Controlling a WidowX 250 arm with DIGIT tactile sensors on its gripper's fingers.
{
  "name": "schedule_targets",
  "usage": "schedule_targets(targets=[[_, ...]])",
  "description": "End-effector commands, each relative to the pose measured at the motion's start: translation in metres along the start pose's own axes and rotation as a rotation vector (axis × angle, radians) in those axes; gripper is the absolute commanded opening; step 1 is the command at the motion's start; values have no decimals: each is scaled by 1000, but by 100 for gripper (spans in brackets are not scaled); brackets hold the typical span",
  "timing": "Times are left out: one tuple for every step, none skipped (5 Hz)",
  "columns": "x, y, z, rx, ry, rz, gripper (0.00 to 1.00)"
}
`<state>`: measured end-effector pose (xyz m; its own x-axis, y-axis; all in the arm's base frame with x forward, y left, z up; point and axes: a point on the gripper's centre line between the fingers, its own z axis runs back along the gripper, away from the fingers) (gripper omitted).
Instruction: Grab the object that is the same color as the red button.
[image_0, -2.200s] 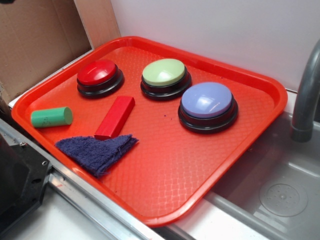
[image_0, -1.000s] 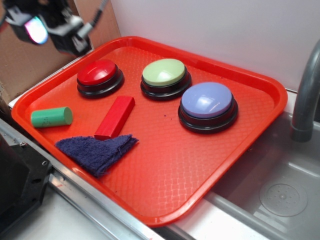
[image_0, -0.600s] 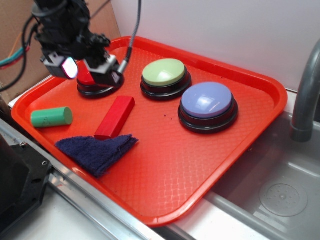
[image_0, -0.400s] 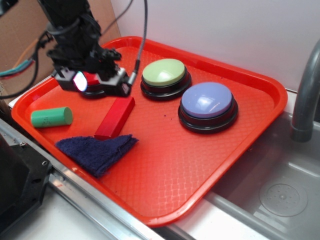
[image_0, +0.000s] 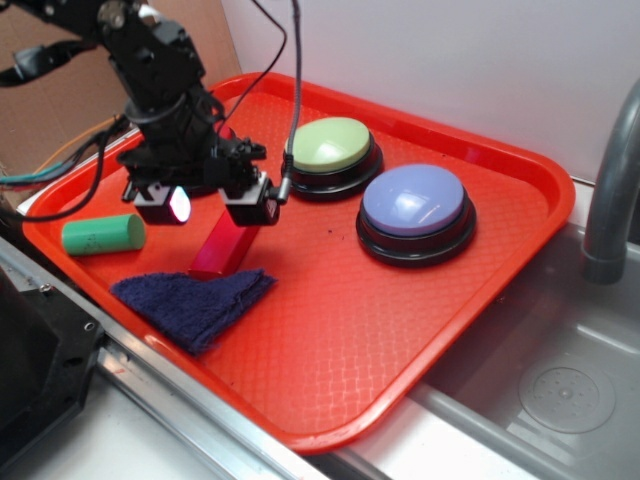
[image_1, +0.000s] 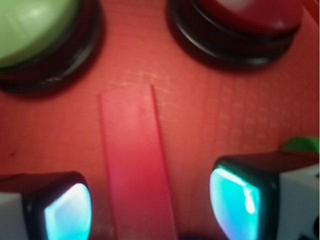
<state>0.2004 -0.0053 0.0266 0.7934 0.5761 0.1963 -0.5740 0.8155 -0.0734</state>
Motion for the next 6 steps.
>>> schedule_targets(targets=[[-4,0,-18,-18,33,28,100],[-8,1,-18,-21,39,36,0],[-4,1,-17,-33,83,-13,0],[1,-1,-7,14,65,-115,0],[17,-9,28,8,52,-291,0],[30,-19,74,-2,26,-415,0]])
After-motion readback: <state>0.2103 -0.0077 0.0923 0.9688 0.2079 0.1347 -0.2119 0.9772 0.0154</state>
